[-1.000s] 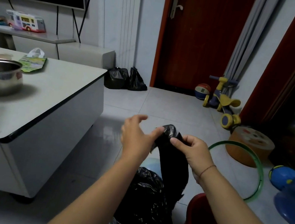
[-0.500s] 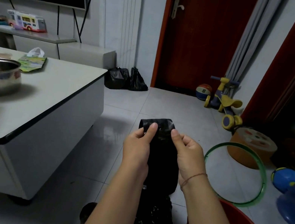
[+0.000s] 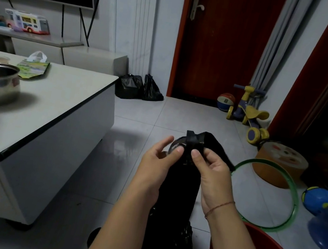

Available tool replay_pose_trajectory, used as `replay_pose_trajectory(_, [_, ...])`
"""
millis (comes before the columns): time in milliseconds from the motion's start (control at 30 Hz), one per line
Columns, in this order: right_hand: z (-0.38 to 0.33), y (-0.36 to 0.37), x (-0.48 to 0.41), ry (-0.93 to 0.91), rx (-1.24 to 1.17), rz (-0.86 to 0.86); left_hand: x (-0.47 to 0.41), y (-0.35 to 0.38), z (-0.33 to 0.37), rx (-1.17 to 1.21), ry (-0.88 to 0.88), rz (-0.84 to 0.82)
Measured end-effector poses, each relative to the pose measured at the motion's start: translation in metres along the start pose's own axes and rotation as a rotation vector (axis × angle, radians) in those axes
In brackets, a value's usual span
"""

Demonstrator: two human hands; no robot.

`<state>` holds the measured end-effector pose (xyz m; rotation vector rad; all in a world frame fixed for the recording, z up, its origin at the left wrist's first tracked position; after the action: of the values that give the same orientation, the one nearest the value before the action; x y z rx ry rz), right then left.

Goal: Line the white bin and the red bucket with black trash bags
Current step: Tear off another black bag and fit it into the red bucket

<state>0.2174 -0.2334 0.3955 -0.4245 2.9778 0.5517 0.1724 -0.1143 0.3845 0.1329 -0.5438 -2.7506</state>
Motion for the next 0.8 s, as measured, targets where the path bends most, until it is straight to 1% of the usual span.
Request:
replay_pose_trajectory(100, [0.007,0.005,0.001,0.025,0.101,-0.066,-0.002,-0.01,0.004,0.108,0.01,0.078])
replay_pose_trajectory(133, [0.009,0.005,0.002,0.037,0.136,-0.061,-0.003,-0.014,0.005,0.13,0.022,0.114])
replay_pose_trajectory(200, [0.009,0.0,0.001,0.028,0.25,0.028,-0.004,-0.021,0.007,0.128,0.056,0.167])
replay_pose_trajectory(267, [0.004,-0.003,0.001,-0.013,0.386,0.126,-0.005,-0.022,0.007,0.128,0.089,0.185])
replay_pose_trajectory(300, [0.002,0.0,0.002,-0.034,0.443,0.144,-0.006,-0.021,0.007,0.133,0.1,0.186])
replay_pose_trajectory(400, [-0.001,0.017,0.006,-0.101,0.667,0.122,-0.008,-0.016,0.005,0.17,0.107,0.173])
replay_pose_trajectory(467, [-0.005,0.025,0.009,-0.148,0.762,0.125,-0.008,-0.015,0.005,0.181,0.122,0.171])
replay_pose_trajectory(500, [-0.01,0.025,0.01,-0.186,0.789,0.157,-0.009,-0.014,0.006,0.176,0.136,0.17])
replay_pose_trajectory(600, [-0.035,0.019,0.019,-0.366,0.817,0.331,-0.01,-0.013,0.009,0.139,0.167,0.16])
replay_pose_trajectory(633, [-0.04,0.019,0.022,-0.394,0.818,0.36,-0.01,-0.012,0.009,0.135,0.169,0.156])
replay_pose_trajectory(800, [-0.032,0.022,0.019,-0.337,0.808,0.315,-0.009,-0.006,0.005,0.237,0.103,0.122])
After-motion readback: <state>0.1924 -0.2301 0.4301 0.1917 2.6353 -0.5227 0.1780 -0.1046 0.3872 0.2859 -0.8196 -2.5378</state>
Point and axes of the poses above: each hand's wrist, its own x-axis away from the middle knuckle, its own y-axis out of the palm, z = x × y, the point moved 9 cm from there along -x, towards the middle knuckle, and after that the axes turned 4 degrees about y, right-handed, at the moved point
